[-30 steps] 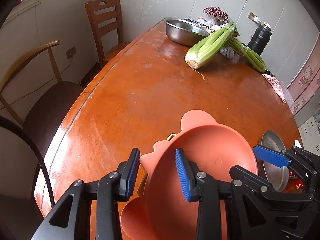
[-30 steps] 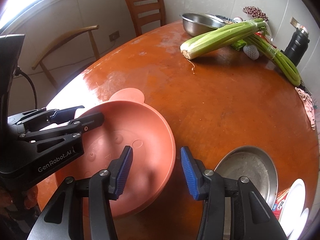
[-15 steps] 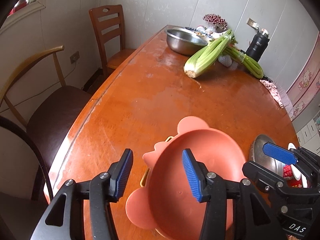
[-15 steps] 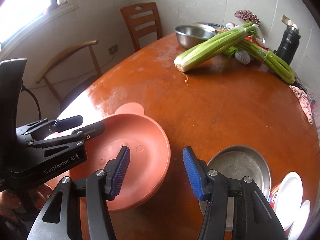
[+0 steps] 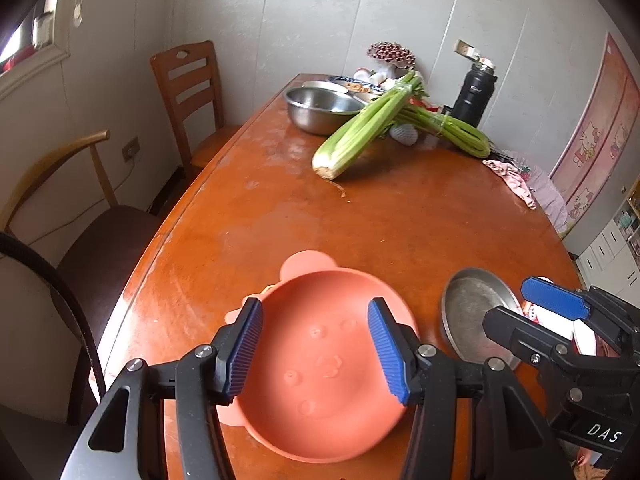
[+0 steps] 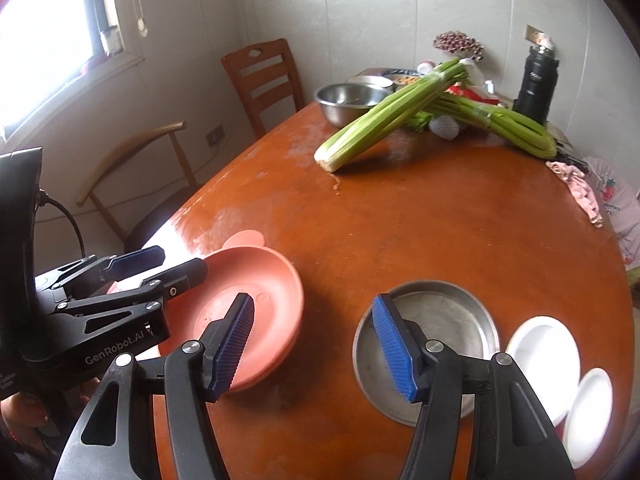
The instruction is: Organize plates and bowls
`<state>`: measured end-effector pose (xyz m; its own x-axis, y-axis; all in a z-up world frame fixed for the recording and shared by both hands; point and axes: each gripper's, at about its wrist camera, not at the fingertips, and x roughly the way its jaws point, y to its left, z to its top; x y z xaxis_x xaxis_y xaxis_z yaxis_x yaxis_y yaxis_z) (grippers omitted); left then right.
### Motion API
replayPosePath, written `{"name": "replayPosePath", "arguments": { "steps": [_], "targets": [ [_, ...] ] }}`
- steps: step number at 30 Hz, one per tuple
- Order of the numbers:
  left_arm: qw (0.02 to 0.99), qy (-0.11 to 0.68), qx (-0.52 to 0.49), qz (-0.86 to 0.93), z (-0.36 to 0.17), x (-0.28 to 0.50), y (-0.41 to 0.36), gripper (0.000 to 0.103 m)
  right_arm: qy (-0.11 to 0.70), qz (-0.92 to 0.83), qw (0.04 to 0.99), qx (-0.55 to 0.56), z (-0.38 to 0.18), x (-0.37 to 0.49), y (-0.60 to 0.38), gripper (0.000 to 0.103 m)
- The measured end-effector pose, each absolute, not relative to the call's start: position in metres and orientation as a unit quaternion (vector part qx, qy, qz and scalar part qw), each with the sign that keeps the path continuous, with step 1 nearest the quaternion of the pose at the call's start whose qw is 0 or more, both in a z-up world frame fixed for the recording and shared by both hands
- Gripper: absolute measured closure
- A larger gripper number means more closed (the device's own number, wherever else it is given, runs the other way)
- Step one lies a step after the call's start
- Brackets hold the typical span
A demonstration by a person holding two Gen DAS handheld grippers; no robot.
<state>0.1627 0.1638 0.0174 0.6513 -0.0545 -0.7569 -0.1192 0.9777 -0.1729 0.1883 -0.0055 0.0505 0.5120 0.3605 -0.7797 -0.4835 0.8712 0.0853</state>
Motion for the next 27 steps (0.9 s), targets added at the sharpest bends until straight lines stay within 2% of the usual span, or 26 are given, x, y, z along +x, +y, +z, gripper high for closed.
{"name": "replayPosePath", "arguments": {
  "steps": [14, 27],
  "targets": [
    [0.911, 0.408, -0.062, -0.017, 0.042, 0.166, 0.096, 0.048, 0.403, 0.206, 0.891, -0.039, 0.075, 0.170, -0.069, 0.039],
    [0.909, 0.414, -0.035, -0.036, 0.044, 0.169, 0.050, 0.048, 0.419, 0.188, 0.888, 0.006, 0.066, 0.157, -0.122, 0.038]
  ]
}}
